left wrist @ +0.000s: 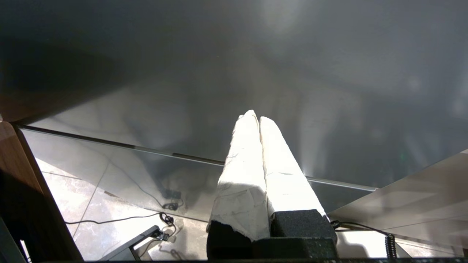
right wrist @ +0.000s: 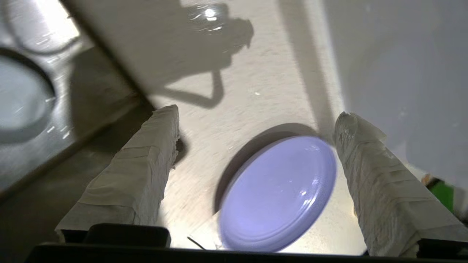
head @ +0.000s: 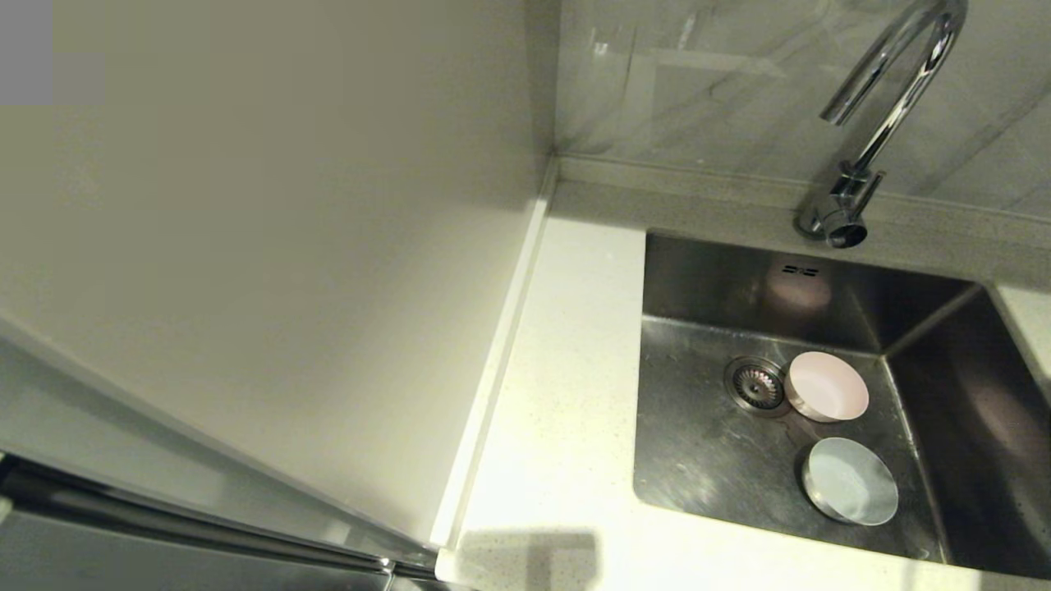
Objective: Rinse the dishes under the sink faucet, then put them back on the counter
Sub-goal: Put a plate into the sink
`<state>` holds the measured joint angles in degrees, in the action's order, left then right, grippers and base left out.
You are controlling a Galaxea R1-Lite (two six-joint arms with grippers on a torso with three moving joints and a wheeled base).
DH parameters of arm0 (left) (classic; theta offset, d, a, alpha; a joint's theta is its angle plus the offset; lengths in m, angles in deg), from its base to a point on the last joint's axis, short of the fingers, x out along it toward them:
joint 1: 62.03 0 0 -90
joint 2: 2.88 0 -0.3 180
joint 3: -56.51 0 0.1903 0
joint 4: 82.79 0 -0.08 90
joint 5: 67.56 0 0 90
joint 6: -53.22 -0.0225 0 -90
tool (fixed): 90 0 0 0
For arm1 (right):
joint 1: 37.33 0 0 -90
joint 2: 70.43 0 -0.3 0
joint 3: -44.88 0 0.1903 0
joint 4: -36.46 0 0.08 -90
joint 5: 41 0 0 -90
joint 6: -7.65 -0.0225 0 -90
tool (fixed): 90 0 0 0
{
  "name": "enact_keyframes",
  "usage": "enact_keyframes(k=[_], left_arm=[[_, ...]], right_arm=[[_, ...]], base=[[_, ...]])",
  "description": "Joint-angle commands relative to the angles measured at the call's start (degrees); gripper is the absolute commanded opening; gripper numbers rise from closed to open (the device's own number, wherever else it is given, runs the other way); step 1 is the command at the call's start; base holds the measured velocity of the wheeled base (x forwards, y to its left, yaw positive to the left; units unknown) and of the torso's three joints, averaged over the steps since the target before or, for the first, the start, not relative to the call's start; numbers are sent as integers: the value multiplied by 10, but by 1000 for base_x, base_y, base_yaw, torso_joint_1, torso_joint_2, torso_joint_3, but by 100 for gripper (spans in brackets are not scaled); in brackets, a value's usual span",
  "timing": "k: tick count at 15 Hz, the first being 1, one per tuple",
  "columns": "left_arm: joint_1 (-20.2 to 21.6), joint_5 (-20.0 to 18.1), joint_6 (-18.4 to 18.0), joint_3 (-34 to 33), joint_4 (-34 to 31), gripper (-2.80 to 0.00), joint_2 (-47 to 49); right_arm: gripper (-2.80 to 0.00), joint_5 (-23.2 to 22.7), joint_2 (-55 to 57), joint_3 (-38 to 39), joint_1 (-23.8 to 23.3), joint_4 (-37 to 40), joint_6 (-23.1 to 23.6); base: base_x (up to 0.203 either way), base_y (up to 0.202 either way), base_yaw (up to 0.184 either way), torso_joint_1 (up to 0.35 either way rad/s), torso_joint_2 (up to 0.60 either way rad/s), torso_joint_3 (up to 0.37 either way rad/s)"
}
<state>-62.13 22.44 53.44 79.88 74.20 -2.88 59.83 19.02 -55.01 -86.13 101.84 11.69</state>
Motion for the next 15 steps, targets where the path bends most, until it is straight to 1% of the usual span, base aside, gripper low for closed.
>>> enact_keyframes(k=[1, 2, 3, 4, 5, 6, 7, 9, 10, 12, 14, 15], left_arm=[[0, 0, 0, -2, 0, -280, 0], [0, 0, 0, -2, 1, -280, 0], [0, 0, 0, -2, 0, -280, 0], [0, 0, 0, -2, 0, -280, 0], [0, 0, 0, -2, 1, -280, 0], [0, 0, 0, -2, 1, -280, 0], [0, 0, 0, -2, 0, -280, 0], [0, 0, 0, -2, 1, -280, 0], [0, 0, 0, -2, 0, -280, 0], [0, 0, 0, -2, 0, -280, 0], [0, 0, 0, -2, 1, -280, 0], [0, 0, 0, -2, 1, -280, 0]], right_arm=[[0, 20, 96, -35, -47, 6, 2], [0, 73, 114, -37, -64, 8, 1], [0, 107, 126, -35, -84, 8, 1], [0, 115, 135, -33, -106, 7, 6], [0, 119, 143, -33, -128, 4, 21], [0, 121, 153, -31, -147, -7, 46], [0, 126, 167, -24, -164, -43, 74], [0, 134, 184, 19, -197, -116, 138], [0, 134, 186, 42, -215, -126, 161], [0, 133, 182, 87, -243, -127, 194], [0, 131, 171, 105, -268, -116, 243], [0, 130, 167, 108, -281, -114, 255]], base=[[0, 0, 0, 0, 0, 0], [0, 0, 0, 0, 0, 0], [0, 0, 0, 0, 0, 0], [0, 0, 0, 0, 0, 0], [0, 0, 0, 0, 0, 0], [0, 0, 0, 0, 0, 0], [0, 0, 0, 0, 0, 0], [0, 0, 0, 0, 0, 0], [0, 0, 0, 0, 0, 0], [0, 0, 0, 0, 0, 0], [0, 0, 0, 0, 0, 0], [0, 0, 0, 0, 0, 0]])
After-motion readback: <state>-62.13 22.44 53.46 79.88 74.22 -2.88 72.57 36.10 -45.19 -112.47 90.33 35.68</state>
